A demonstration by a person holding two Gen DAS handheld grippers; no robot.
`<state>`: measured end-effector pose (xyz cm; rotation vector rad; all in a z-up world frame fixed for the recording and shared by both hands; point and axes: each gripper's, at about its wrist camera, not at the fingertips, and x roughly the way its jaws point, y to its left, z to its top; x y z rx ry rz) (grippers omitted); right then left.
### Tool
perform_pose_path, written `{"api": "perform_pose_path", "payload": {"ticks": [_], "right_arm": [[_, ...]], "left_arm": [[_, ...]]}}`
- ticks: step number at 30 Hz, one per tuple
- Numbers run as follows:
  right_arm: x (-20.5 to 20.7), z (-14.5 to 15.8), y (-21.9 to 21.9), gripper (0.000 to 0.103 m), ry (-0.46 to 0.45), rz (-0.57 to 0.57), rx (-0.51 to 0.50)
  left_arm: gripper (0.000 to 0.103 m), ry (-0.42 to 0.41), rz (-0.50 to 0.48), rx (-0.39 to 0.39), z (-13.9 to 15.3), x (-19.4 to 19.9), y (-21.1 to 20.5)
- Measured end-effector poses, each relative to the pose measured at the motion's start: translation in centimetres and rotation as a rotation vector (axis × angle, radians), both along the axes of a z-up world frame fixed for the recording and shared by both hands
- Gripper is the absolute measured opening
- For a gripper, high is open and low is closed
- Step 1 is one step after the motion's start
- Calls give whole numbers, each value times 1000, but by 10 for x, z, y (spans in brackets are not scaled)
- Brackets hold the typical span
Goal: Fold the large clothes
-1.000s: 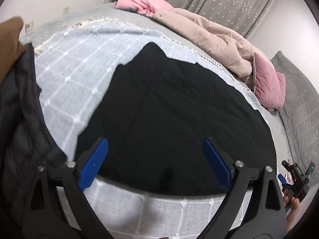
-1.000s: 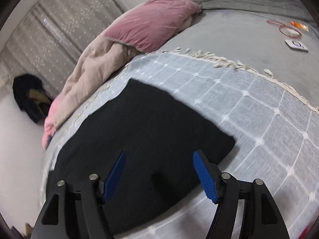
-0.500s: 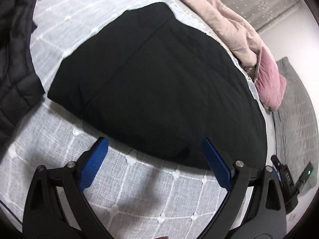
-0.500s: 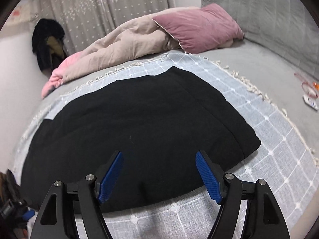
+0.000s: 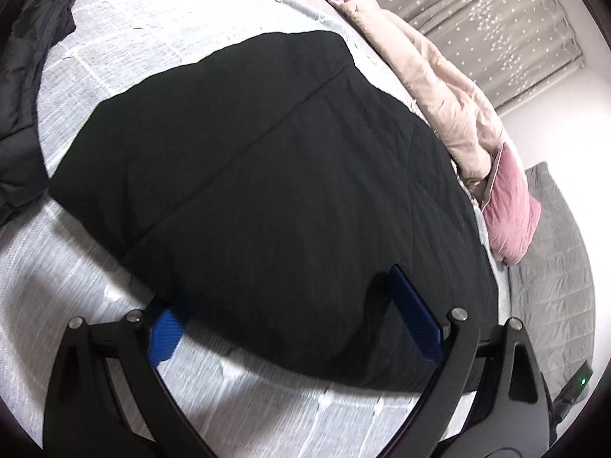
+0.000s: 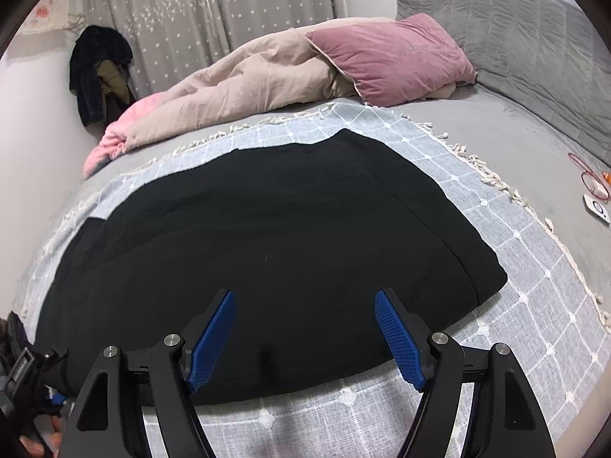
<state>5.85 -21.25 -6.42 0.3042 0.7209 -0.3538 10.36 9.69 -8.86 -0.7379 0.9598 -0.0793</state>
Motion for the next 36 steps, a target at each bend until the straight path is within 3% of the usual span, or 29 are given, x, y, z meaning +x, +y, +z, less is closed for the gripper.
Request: {"api": "perform_pose_path", "payload": {"ticks": [4, 8, 9, 10, 11, 12, 14, 16, 18, 22, 26, 28, 32, 34, 36], "right_arm": [[-3, 4, -1, 77, -32, 8, 47], [-1, 1, -1, 77, -28, 14, 75], [0, 0, 0, 77, -26, 16, 85], [1, -1, 1, 77, -26, 18, 94], [2, -2, 2, 77, -28, 21, 106], [2, -1, 2, 77, -31, 23, 115], [4, -1, 5, 77, -39, 22, 129], [6, 0, 8, 77, -44, 25, 141], [9, 0, 13, 77, -46, 31, 146], [13, 6, 29, 77, -76, 71, 132], [17, 14, 56, 77, -105, 173, 85], [23, 14, 76, 77, -100, 242, 73], [44, 0, 122, 76, -43, 428, 143], [61, -21, 149, 71, 77, 545, 207], [75, -41, 166, 70, 174, 574, 225]], "left_arm": [[96, -50, 53, -37, -4, 12, 9], [95, -85, 77, -20, -4, 24, 11], [88, -88, 83, -13, -4, 27, 13], [73, -92, 99, -2, -3, 32, 16], [66, -91, 107, -3, -5, 36, 20], [56, -91, 107, -32, -7, 41, 26], [47, -86, 104, -47, -7, 45, 30], [29, -130, 62, 32, 9, 45, 21], [25, -225, 16, 109, 37, 39, 12], [24, -425, -14, 124, 105, 18, 15], [24, -541, 17, 179, 143, -17, 33], [24, -544, 42, 212, 149, -25, 45], [24, -493, 87, 188, 143, -25, 69], [24, -484, 60, 198, 143, -18, 60], [24, -495, 18, 222, 145, -14, 43]]}}
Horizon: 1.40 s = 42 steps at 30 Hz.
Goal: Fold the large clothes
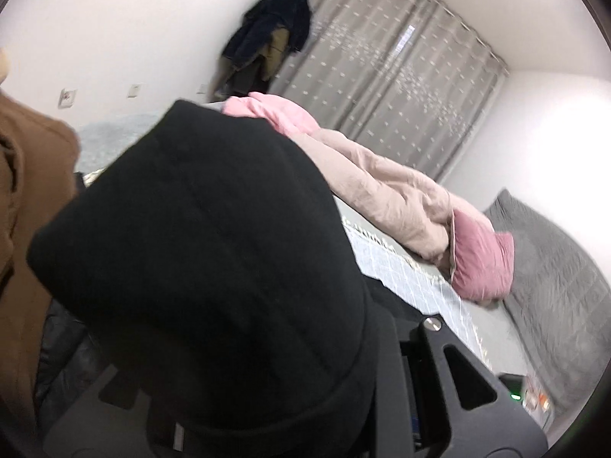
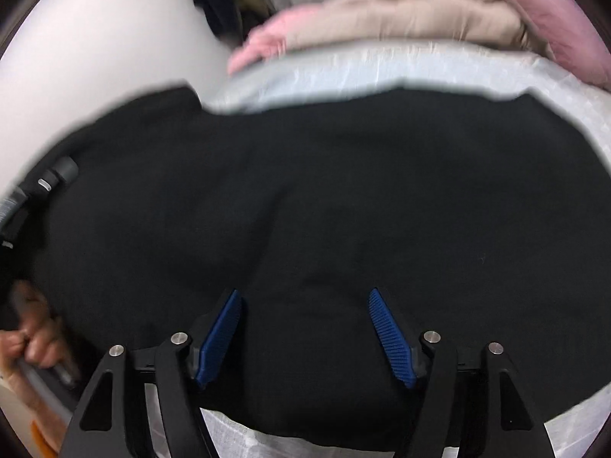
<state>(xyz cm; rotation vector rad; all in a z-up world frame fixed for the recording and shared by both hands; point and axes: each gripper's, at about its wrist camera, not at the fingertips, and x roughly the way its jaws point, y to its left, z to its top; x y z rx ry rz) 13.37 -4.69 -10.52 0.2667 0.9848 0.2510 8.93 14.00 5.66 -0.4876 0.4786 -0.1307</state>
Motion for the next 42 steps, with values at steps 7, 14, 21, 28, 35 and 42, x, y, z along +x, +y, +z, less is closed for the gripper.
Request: {"api": "perform_pose_path", "payload": {"ticks": [7, 14, 21, 28, 35, 42], "right_arm": [[32, -23, 5, 74, 77, 104, 31], [29, -5, -35, 76, 124, 134, 270], [-20, 6, -143, 76, 43, -141, 384], [-61, -6, -233, 76, 3, -353, 523], [-66, -18, -284, 78, 13, -386, 747], [-44, -15, -255, 84, 46, -311, 796]], "left_arm": [[26, -89, -94, 112, 20, -14, -52], [28, -99, -205, 174, 42, -17, -107], [32, -72, -342, 307, 26, -20, -178], [51, 31, -607, 357, -38, -23, -242], [74, 4, -911, 469, -71, -58, -253], [85, -2, -1111, 375, -31, -108, -206]]}}
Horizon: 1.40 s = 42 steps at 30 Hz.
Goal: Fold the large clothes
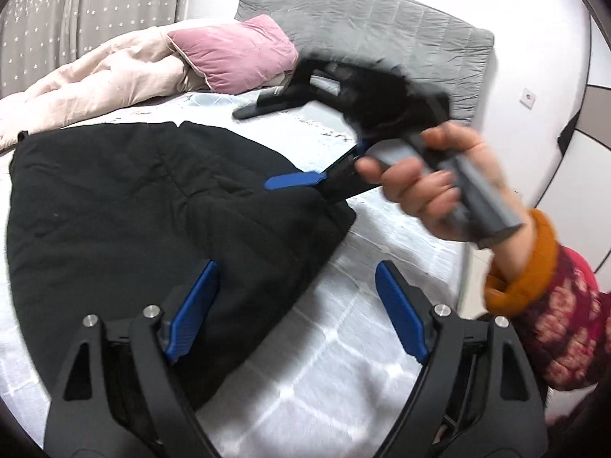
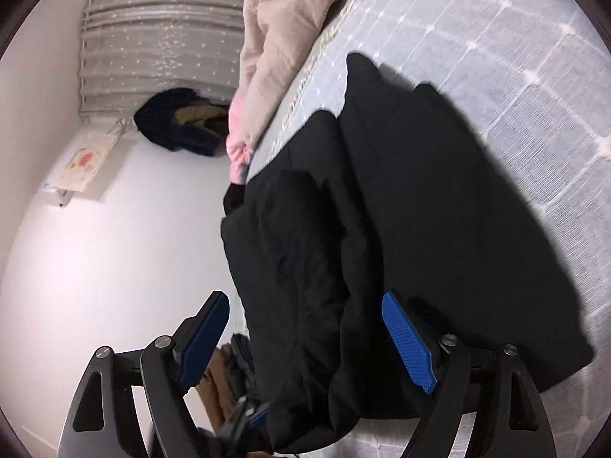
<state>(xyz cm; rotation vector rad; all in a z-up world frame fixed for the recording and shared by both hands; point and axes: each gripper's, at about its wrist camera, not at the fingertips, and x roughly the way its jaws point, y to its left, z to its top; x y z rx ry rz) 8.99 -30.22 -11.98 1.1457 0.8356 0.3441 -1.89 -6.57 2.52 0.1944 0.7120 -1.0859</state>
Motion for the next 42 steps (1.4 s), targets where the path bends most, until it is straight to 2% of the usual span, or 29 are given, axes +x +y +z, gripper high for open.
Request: {"api": "perform_pose_path", "payload": {"ticks": [3, 5, 8, 12, 15, 17, 18, 19, 20, 22, 23, 27, 29, 31, 33, 36, 37, 38, 40, 42], "right_arm": [[13, -7, 14, 84, 69, 25, -80], [14, -8, 24, 84, 98, 39, -115], [9, -2, 36, 84, 68, 76, -101], [14, 8, 55, 85, 38, 99, -153], [20, 4, 70, 86, 62, 114, -193], [22, 5, 83, 85, 58, 113, -260], [25, 7, 89, 79, 39, 101, -300], [27, 11, 94, 54, 15, 72, -367], [23, 12, 95, 43, 5, 64, -420], [28, 28, 100, 32, -60, 49, -448], [27, 36, 100, 31, -96, 47, -458], [-7, 97, 88, 28, -361, -19, -565], [-27, 110, 69, 28, -413, -84, -594], [-41, 102, 38, 28, -391, -155, -563], [-44, 78, 13, 29, -318, -188, -533], [-29, 23, -13, 35, -113, -183, -500], [-19, -2, -18, 44, -13, -158, -503], [-15, -16, -22, 49, 24, -149, -509], [-9, -20, -24, 57, 5, -144, -502], [-16, -7, -32, 61, 3, -174, -484]], "left_arm": [[85, 33, 81, -33, 10, 2, 33], [85, 39, 194, -46, 9, 16, 48], [85, 76, 349, -63, 4, 40, 74], [85, 124, 534, -38, -11, 68, 99], [85, 174, 602, -33, -26, 75, 111], [85, 220, 635, -41, -33, 80, 115], [85, 229, 643, -47, -34, 83, 113], [85, 233, 656, -62, -35, 82, 115], [85, 228, 671, -71, -33, 79, 120], [85, 212, 696, -91, -31, 82, 121], [85, 196, 713, -111, -28, 80, 124], [85, 203, 710, -183, -25, 73, 127], [85, 208, 681, -191, -27, 70, 119], [85, 203, 661, -169, -31, 70, 107], [85, 199, 637, -151, -38, 66, 94], [85, 203, 611, -153, -42, 61, 82], [85, 197, 605, -150, -41, 61, 79], [85, 185, 604, -144, -40, 58, 77], [85, 157, 617, -127, -36, 58, 74], [84, 128, 610, -122, -29, 52, 75]]}}
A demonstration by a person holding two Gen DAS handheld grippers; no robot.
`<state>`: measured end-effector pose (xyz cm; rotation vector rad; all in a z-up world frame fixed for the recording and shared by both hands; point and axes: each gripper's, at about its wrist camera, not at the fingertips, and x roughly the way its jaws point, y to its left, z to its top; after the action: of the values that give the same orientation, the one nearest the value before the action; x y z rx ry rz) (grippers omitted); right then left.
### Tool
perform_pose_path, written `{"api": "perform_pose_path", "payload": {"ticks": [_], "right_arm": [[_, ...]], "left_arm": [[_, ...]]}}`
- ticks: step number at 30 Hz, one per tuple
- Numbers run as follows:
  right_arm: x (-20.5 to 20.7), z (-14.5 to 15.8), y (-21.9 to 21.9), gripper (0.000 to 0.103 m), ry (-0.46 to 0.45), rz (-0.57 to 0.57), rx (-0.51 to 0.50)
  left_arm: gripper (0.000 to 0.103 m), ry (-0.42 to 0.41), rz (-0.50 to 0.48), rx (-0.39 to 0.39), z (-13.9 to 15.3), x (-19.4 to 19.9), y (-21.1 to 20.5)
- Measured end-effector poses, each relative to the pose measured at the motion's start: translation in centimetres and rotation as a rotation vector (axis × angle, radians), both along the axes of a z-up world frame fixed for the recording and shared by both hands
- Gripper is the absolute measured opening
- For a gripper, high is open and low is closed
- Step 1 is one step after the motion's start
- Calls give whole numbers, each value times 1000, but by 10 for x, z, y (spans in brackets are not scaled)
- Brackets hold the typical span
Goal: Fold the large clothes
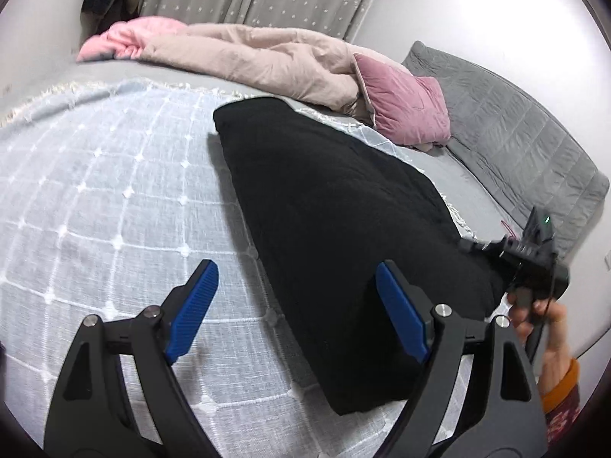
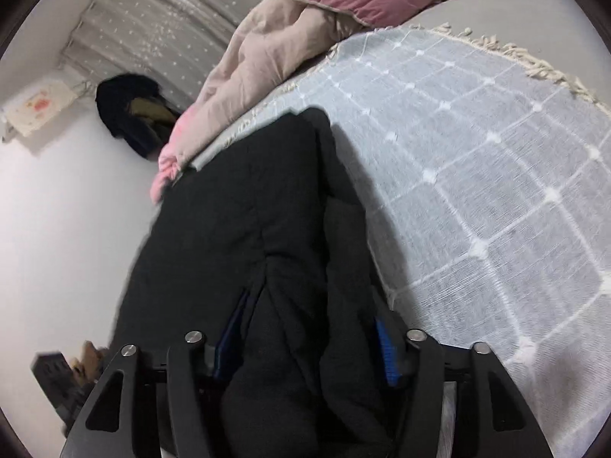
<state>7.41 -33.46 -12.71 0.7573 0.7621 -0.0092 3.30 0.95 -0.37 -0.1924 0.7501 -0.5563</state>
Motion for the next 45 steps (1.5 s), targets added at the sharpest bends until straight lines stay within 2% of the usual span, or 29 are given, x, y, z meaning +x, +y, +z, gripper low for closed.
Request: {"api": "perform_pose_path", "payload": {"ticks": [4, 9, 11, 13, 15, 18, 20, 21, 23, 25, 28, 31, 33, 36, 37, 39, 42, 43, 45], "right_arm": [[-30, 30, -2, 61, -77, -59, -40], [-78, 62, 5, 61, -162, -89, -138], [-87, 70, 11, 61, -163, -73, -148], [-83, 64, 17, 61, -101, -43, -123], [-78, 49, 16, 61, -26, -24, -56], [-73, 36, 13, 64, 33, -44, -44], [-70, 34, 14, 71, 23, -43, -29], [-67, 33, 15, 72, 17, -42, -31], [-61, 31, 18, 72, 5, -48, -53], [-55, 31, 21, 70, -3, -48, -79], [-36, 13, 22, 70, 47, -32, -142], [-21, -13, 13, 72, 107, 4, -68], [-22, -12, 6, 73, 97, 10, -28], [-29, -5, 0, 76, 87, 36, 13], [-33, -2, -2, 76, 84, 45, 33], [-41, 4, -8, 77, 67, 54, 74], [-51, 13, -17, 79, 30, 41, 93], [-52, 16, -20, 83, 18, 35, 95], [-52, 22, -26, 87, -10, 19, 104]], "left_arm": [[81, -65, -56, 9, 18, -13, 0], [81, -106, -229, 108, 33, -40, -23], [81, -139, -286, 155, 36, -53, -33], [81, -150, -325, 221, 32, -62, -47], [81, -166, -329, 289, 22, -65, -61], [78, -147, -273, 383, 1, -56, -74], [68, -114, -218, 415, -14, -47, -77], [57, -91, -191, 432, -22, -40, -77], [56, -32, -173, 384, -30, -26, -68], [53, 47, -165, 369, -37, -14, -61], [54, 166, -197, 362, -55, 2, -51], [54, 252, -259, 295, -53, 10, -45], [55, 282, -311, 279, -48, 8, -43], [64, 277, -363, 284, -35, 1, -38], [71, 259, -367, 261, -25, -1, -34], [80, 252, -387, 191, -10, 0, -24], [85, 271, -440, 13, 11, 3, -6], [90, 275, -433, -54, 16, 7, 0], [100, 275, -389, -124, 16, 14, 9]]}}
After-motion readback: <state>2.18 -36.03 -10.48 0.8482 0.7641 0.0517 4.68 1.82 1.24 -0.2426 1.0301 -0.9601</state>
